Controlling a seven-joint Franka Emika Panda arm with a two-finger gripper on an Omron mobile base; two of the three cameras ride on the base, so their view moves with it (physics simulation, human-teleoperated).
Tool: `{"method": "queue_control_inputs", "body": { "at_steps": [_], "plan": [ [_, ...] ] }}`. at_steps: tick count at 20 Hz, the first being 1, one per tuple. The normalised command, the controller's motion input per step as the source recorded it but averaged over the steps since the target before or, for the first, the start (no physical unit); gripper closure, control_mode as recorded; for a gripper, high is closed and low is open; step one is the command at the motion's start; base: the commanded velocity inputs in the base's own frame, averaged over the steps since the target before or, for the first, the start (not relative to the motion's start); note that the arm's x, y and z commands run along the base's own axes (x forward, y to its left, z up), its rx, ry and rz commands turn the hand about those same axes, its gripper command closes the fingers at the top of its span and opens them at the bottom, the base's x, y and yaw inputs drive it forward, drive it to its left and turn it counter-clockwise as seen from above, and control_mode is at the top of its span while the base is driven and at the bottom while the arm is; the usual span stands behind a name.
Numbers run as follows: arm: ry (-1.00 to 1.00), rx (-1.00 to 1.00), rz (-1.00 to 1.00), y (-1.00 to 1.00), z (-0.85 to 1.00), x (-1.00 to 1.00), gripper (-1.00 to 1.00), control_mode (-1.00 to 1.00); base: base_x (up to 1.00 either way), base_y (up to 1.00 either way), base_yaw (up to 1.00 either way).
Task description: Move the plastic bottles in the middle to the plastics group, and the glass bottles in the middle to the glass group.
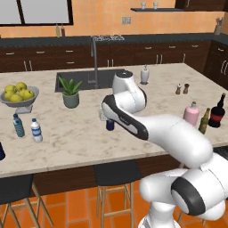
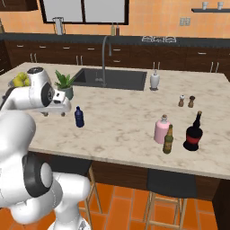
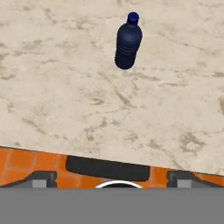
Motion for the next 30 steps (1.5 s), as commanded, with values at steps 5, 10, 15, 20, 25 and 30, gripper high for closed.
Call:
{"method": "queue_control_inputs", "body": {
  "at_steps": [5, 10, 15, 20, 25, 30],
  "plan": [
    [0.07, -0.02, -0.09, -0.57, -0.10, 0.54, -1.00, -1.00, 0.00, 0.00, 0.00],
    [-0.02, 0.02, 0.00, -0.05, -0.63, 0.90, -1.00, -1.00, 0.00, 0.00, 0.00],
    [-0.17, 0.00, 0.00, 0.13, -0.30, 0.26, -1.00, -1.00, 0.00, 0.00, 0.00],
    [-0.18, 0.00, 0.00, 0.11, -0.29, 0.42, -1.00, -1.00, 0.00, 0.00, 0.00],
    [-0.04, 0.05, 0.00, -0.02, -0.15, 0.45, -1.00, -1.00, 0.00, 0.00, 0.00],
    [0.17, 0.11, 0.00, -0.10, 0.02, 0.23, -1.00, -1.00, 0.00, 0.00, 0.00]
  ]
}}
